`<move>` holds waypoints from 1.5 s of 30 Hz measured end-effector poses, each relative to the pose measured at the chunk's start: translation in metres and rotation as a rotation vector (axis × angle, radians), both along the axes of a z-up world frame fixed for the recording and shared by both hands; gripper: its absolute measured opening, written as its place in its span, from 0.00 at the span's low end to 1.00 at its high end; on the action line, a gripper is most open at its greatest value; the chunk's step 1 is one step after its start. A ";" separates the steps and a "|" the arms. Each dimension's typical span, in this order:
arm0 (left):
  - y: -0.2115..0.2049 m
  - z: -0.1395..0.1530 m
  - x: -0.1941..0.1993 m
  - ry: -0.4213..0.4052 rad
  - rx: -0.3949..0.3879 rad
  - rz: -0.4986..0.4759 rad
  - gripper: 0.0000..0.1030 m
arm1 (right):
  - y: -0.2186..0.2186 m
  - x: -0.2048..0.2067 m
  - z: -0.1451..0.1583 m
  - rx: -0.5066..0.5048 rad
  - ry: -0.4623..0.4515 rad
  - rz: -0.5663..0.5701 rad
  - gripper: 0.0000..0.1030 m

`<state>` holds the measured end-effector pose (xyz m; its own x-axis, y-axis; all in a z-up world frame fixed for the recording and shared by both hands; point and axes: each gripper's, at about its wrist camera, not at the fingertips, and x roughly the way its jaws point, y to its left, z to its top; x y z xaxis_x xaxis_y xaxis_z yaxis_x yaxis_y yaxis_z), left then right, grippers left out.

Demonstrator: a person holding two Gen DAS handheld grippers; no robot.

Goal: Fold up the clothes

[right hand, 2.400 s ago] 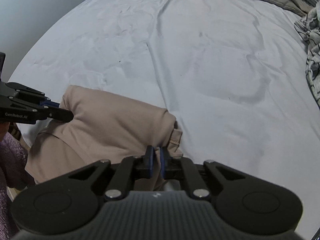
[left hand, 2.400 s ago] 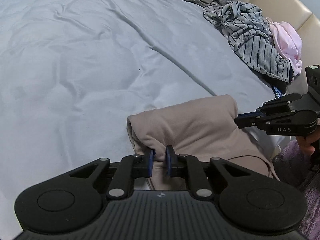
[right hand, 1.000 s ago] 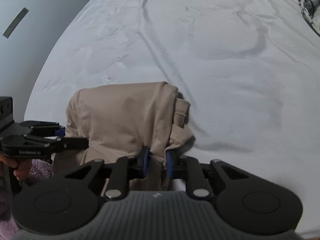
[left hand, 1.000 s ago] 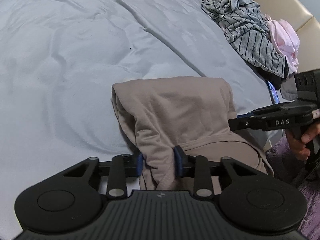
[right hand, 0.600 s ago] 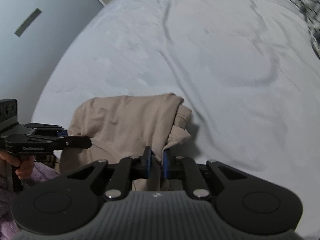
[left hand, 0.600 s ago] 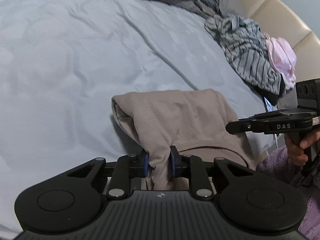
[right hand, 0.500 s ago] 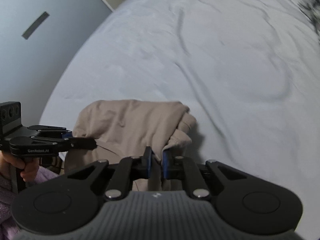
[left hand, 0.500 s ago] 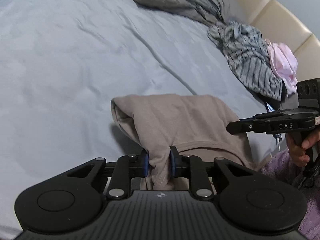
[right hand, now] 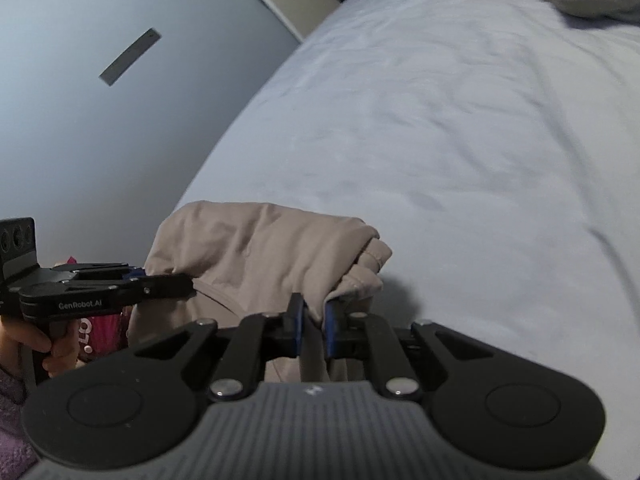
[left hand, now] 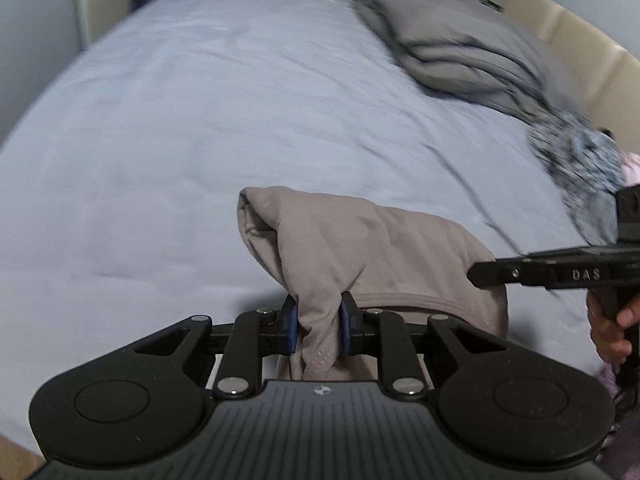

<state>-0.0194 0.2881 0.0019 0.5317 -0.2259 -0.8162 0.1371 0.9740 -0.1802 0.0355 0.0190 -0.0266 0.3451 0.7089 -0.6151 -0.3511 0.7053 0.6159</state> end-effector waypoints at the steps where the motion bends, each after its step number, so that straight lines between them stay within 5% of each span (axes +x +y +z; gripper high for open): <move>1: 0.015 -0.001 0.002 0.006 0.006 0.025 0.17 | 0.017 0.006 -0.002 0.004 0.003 0.010 0.12; 11: 0.149 -0.020 0.011 0.084 0.075 0.264 0.16 | 0.166 0.042 -0.026 0.036 0.075 0.109 0.12; 17: 0.205 -0.029 0.010 0.068 0.063 0.366 0.07 | 0.221 0.044 -0.038 0.004 0.083 0.120 0.12; 24: 0.216 -0.070 0.002 0.112 0.028 0.409 0.07 | 0.224 0.042 -0.062 -0.098 0.087 0.123 0.16; 31: 0.218 -0.081 -0.009 0.093 -0.019 0.454 0.07 | 0.232 0.048 -0.072 -0.137 0.068 0.126 0.17; 34: 0.213 -0.074 -0.013 0.083 -0.011 0.454 0.08 | 0.229 0.046 -0.066 -0.142 0.045 0.145 0.22; 37: 0.197 -0.060 -0.021 0.064 0.024 0.437 0.15 | 0.224 0.034 -0.053 -0.174 -0.027 0.172 0.43; 42: 0.158 -0.026 -0.032 0.033 0.097 0.383 0.24 | 0.211 0.011 -0.019 -0.245 -0.147 0.220 0.42; 45: 0.128 -0.001 -0.042 0.014 0.164 0.399 0.44 | 0.200 -0.004 -0.001 -0.283 -0.185 0.233 0.44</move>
